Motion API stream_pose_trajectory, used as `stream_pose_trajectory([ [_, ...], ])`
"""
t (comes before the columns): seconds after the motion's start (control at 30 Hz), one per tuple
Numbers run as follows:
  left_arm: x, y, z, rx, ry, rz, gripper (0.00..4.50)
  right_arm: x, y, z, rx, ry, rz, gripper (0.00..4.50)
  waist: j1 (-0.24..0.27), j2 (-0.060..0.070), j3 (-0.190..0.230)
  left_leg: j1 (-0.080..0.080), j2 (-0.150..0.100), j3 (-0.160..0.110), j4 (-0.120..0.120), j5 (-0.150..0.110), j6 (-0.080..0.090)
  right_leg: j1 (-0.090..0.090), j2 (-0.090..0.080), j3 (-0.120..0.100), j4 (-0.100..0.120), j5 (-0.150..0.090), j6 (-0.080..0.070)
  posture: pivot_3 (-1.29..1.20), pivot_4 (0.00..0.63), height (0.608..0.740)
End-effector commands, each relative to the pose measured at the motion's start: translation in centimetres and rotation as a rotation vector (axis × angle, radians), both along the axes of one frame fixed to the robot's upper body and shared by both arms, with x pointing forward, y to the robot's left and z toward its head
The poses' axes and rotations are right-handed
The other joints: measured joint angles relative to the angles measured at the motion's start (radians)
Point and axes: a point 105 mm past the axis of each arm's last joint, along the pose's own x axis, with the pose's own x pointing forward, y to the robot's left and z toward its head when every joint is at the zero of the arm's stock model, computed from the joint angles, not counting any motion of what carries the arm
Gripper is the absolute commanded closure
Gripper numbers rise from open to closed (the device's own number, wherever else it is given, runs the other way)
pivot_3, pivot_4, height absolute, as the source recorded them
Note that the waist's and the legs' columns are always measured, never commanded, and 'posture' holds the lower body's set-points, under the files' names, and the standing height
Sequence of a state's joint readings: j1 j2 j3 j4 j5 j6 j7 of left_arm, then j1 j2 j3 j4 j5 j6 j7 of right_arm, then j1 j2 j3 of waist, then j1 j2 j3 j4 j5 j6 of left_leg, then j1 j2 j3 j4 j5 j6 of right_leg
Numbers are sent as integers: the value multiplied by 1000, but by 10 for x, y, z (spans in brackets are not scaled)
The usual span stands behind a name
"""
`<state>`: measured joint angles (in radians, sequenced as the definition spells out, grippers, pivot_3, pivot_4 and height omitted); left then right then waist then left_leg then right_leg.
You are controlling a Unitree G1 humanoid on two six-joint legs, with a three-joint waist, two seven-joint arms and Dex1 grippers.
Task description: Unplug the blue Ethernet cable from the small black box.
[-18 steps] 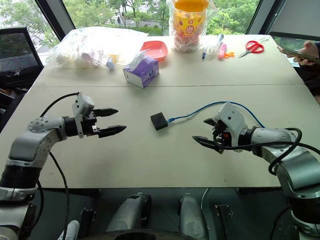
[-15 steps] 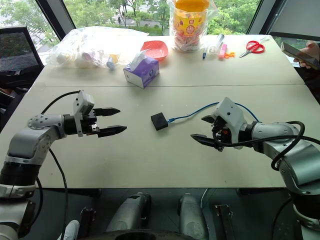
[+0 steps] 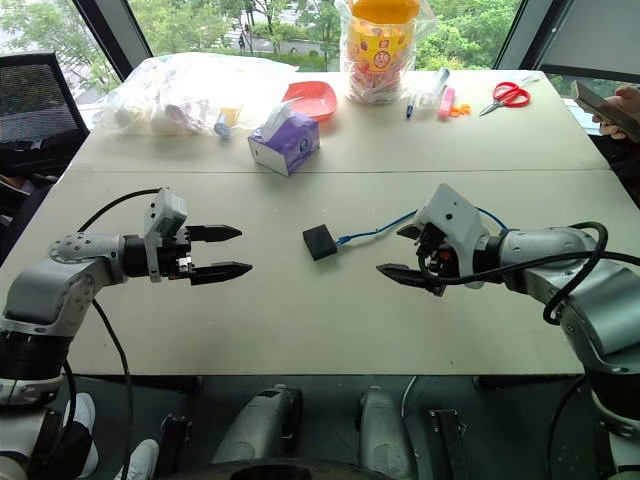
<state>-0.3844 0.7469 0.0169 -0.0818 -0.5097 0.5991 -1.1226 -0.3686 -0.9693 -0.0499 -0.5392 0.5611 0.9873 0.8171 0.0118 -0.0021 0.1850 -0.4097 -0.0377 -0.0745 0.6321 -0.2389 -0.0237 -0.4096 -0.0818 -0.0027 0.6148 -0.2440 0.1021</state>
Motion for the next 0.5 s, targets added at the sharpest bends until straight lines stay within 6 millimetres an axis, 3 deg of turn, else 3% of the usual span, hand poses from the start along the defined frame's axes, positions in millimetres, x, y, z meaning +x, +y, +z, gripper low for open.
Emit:
stream_pose_trajectory([
  [0.03, 1, -2, 8, 7, -47, -7, 51, 14, 1, 11, -25, -51, 11, 709, -3, 0, 0, 0, 0, 0, 0, 0, 0, 0, 0, 0, 0, 0, 0, 0, 150, 740],
  [0.33, 5, -5, 6, 9, -76, 1, 51, 43, 2, 8, -77, -26, 45, 709, -6, 0, 0, 0, 0, 2, 0, 0, 0, -1, 0, 1, 1, 2, 3, 0, 150, 740],
  [0.5, 14, -8, 2, 31, -110, 23, 51, 63, 17, 2, -142, -18, 122, 709, -9, 0, 0, 0, 0, 2, 0, 0, 0, -1, 1, 1, 1, 2, 3, 0, 150, 740],
])
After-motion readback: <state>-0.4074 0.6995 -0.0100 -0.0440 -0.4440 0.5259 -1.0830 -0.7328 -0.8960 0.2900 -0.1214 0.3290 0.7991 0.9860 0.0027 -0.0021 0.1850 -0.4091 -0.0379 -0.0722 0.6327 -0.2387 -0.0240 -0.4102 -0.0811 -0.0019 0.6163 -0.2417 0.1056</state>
